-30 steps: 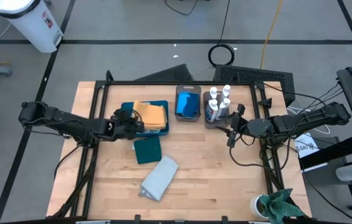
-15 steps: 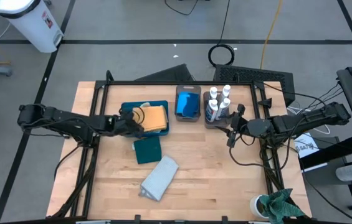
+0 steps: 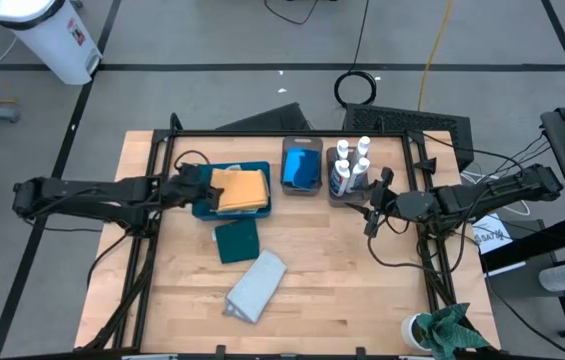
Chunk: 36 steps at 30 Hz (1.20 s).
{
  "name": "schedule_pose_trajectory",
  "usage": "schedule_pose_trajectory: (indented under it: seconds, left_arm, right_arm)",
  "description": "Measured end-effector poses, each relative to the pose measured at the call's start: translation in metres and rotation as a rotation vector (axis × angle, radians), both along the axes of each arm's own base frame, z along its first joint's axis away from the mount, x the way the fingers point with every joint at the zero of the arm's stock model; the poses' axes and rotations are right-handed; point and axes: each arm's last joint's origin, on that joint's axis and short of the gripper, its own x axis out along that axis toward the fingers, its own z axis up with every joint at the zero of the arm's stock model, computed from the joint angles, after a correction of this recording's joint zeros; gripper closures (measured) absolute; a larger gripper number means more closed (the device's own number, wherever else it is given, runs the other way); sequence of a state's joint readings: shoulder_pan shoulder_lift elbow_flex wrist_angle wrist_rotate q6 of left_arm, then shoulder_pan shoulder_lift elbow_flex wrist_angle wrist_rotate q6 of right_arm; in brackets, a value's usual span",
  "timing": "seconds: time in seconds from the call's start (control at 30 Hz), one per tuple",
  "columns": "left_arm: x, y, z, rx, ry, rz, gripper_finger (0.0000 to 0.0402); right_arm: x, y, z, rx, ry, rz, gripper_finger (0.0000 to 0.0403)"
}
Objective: Pick & Place Kitchen Items
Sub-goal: Put the dark blue microfiber towel into the blue bin
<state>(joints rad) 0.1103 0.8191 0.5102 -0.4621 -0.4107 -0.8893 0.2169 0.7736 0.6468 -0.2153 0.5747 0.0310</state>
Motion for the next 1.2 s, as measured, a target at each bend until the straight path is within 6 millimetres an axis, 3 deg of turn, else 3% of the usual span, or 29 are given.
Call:
schedule_pose_trajectory:
  seconds: [0.23, 0.5, 0.73, 0.93, 1.1, 1.2]
  left_arm:
    - [0.028, -0.027, 0.017, 0.066, -0.217, -0.343, 0.0085]
    - [0.053, -0.069, -0.009, -0.006, -0.144, -0.592, 0.0085]
    - [0.066, -0.093, -0.051, -0.180, 0.025, -0.656, 0.0085]
    - [0.073, -0.098, -0.083, -0.205, 0.148, -0.628, 0.0085]
    - [0.082, -0.095, -0.092, -0.277, 0.124, -0.563, 0.0085]
    - [0.090, -0.096, -0.091, -0.244, 0.040, -0.621, 0.0085]
  right_arm:
    - [0.000, 0.000, 0.000, 0.006, -0.004, -0.002, 0.0232]
    - [0.000, 0.000, 0.000, 0.009, -0.005, -0.002, 0.0232]
    - [0.000, 0.000, 0.000, 0.009, -0.006, -0.002, 0.0232]
    - [0.000, 0.000, 0.001, 0.012, -0.013, 0.000, 0.0232]
    - [0.000, 0.000, 0.001, 0.012, -0.013, 0.000, 0.0232]
    - [0.001, 0.000, 0.001, 0.013, -0.016, 0.000, 0.0232]
